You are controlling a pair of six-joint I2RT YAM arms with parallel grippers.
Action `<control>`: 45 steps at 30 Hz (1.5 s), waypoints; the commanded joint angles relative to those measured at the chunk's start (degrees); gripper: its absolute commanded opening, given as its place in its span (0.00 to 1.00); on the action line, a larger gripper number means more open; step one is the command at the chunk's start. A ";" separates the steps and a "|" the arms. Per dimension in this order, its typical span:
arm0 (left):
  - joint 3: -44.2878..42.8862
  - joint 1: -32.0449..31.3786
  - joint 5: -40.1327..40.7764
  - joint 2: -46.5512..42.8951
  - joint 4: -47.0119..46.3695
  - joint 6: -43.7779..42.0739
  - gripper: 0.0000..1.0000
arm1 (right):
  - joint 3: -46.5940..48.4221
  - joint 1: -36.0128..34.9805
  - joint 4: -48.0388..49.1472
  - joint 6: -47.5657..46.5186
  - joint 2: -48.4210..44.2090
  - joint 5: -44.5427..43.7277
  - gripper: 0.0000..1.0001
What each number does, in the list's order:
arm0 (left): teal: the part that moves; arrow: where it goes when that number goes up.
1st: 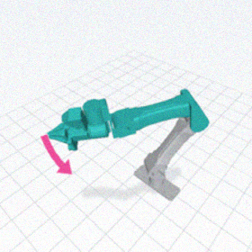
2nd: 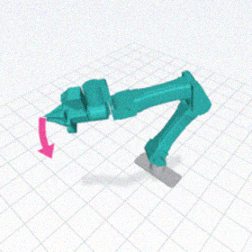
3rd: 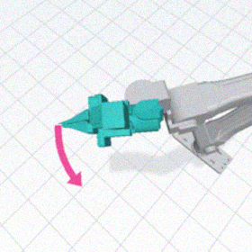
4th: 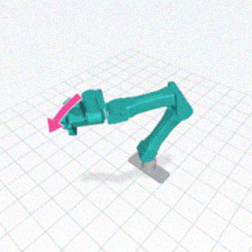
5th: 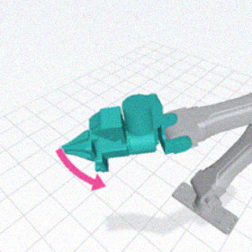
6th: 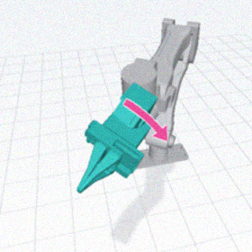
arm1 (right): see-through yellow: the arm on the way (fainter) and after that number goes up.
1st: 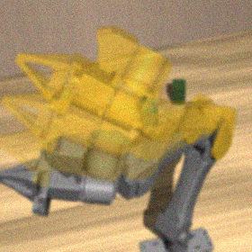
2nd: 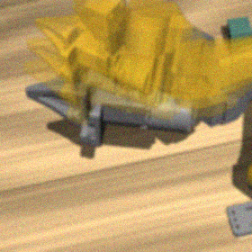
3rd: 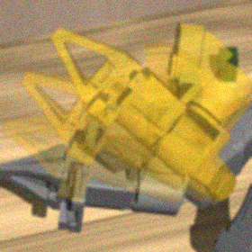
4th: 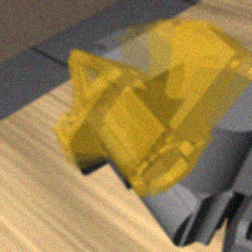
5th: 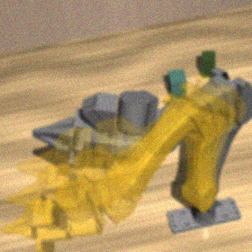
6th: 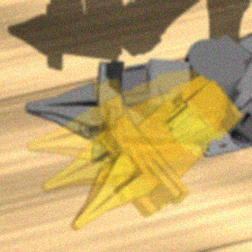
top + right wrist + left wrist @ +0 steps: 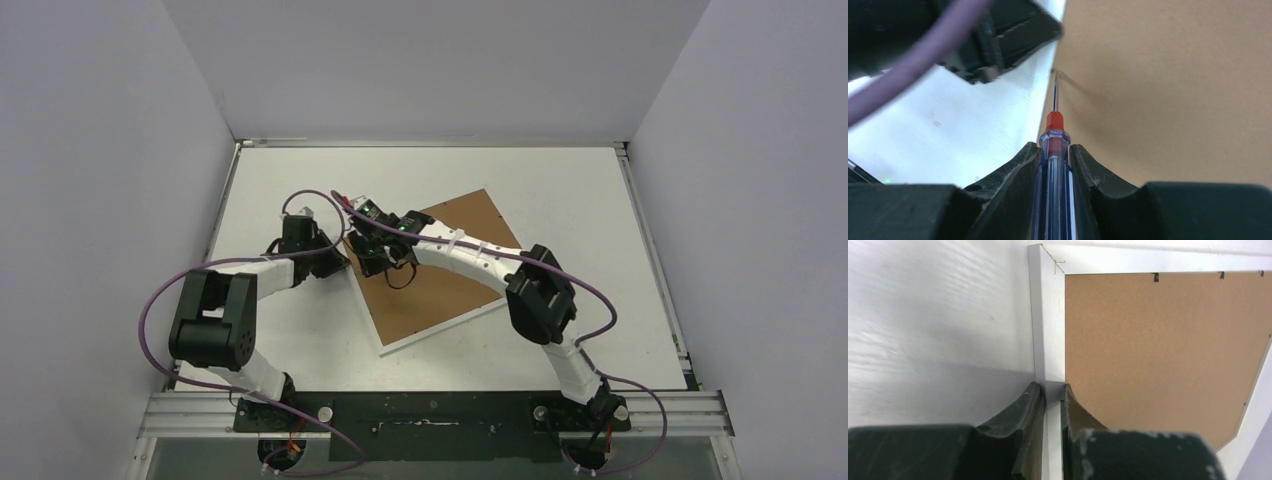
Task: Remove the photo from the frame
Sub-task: Release the photo frame item from the photo frame, then adjust the photo frame at the center of the board.
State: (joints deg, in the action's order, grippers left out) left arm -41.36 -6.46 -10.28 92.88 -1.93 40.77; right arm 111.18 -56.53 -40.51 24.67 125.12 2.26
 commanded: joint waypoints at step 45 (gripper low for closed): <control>-4.01 -14.11 -9.05 -6.67 10.74 -17.65 0.83 | -69.01 53.89 -6.07 15.20 -67.64 -10.54 0.00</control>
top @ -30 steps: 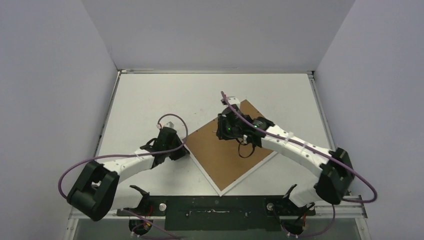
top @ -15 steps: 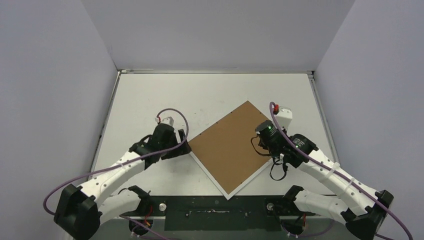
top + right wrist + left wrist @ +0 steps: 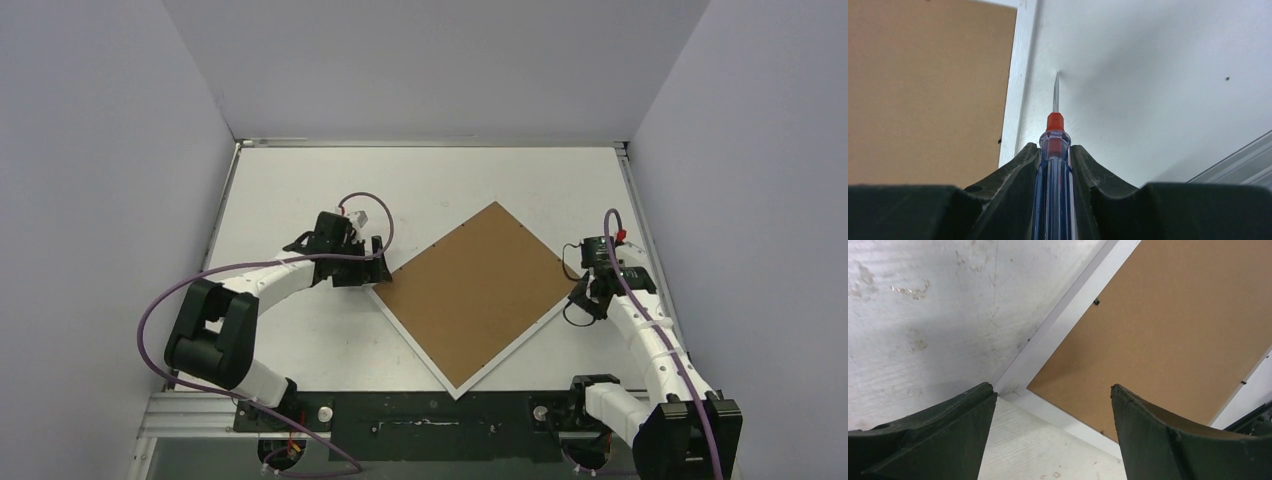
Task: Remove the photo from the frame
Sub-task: Adjust the photo frame at the center of the board.
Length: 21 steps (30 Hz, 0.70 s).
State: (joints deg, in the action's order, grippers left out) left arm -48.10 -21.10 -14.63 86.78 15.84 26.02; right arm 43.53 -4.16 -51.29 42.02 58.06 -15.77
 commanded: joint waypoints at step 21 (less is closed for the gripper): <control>14.79 -7.33 -2.60 -6.69 -9.50 0.62 0.62 | 2.35 1.40 13.51 -12.64 10.08 21.48 0.00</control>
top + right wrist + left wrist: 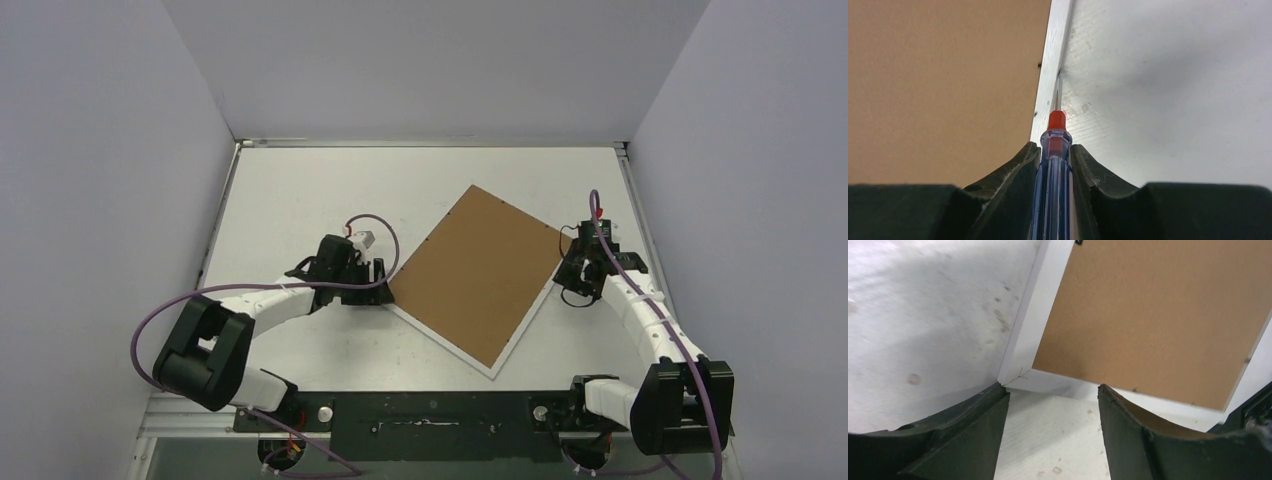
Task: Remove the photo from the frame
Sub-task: Adjust the photo frame at the center of the board.
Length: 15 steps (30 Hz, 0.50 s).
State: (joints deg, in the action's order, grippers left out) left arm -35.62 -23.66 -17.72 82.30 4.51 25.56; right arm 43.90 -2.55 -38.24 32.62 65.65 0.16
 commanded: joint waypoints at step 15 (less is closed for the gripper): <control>-1.69 -10.31 16.30 -17.30 9.65 3.44 0.79 | 1.76 -0.21 0.90 -2.96 2.99 2.98 0.00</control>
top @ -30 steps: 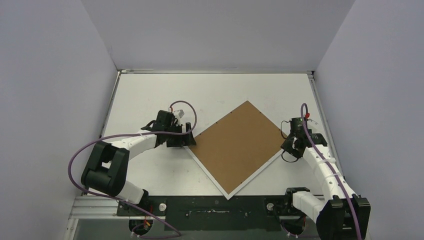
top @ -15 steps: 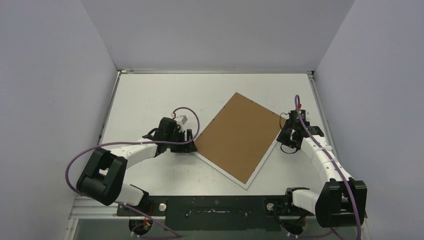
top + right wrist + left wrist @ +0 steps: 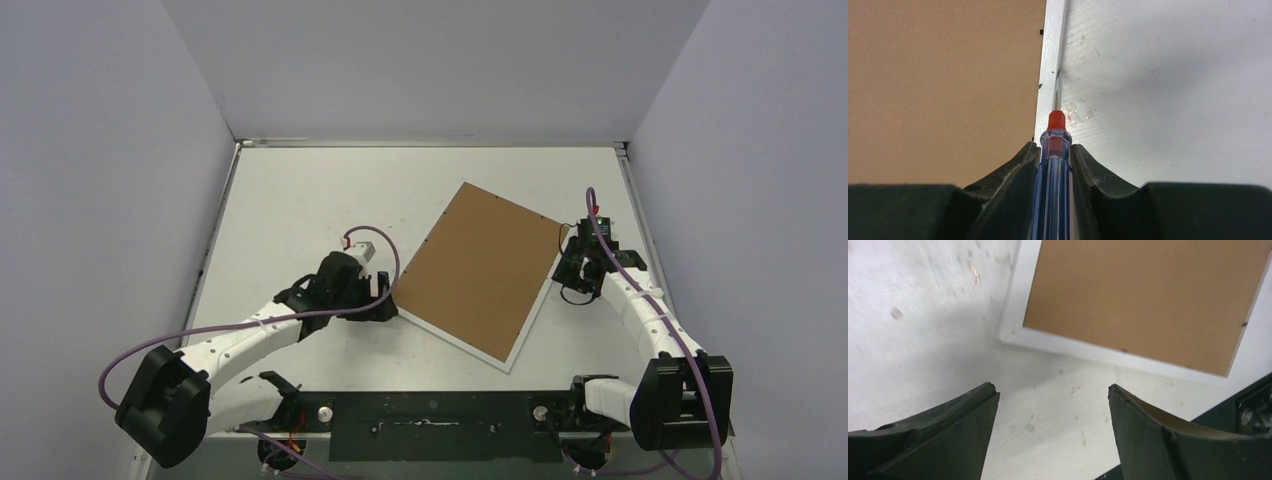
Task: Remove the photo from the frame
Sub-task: Adjust the photo frame at the center of the board.
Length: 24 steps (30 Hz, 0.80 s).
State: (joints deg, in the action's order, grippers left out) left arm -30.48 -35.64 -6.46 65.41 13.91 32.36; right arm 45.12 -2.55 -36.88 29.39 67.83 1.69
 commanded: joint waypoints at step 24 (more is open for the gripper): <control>-17.91 0.36 8.71 26.36 3.72 -9.03 0.36 | 2.70 -0.10 -0.12 -1.04 1.95 4.02 0.00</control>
State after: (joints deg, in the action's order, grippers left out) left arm -47.20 -33.56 -2.61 90.85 14.81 23.29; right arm 46.30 -2.55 -37.15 28.88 69.17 2.96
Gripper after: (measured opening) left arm 0.428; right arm 0.260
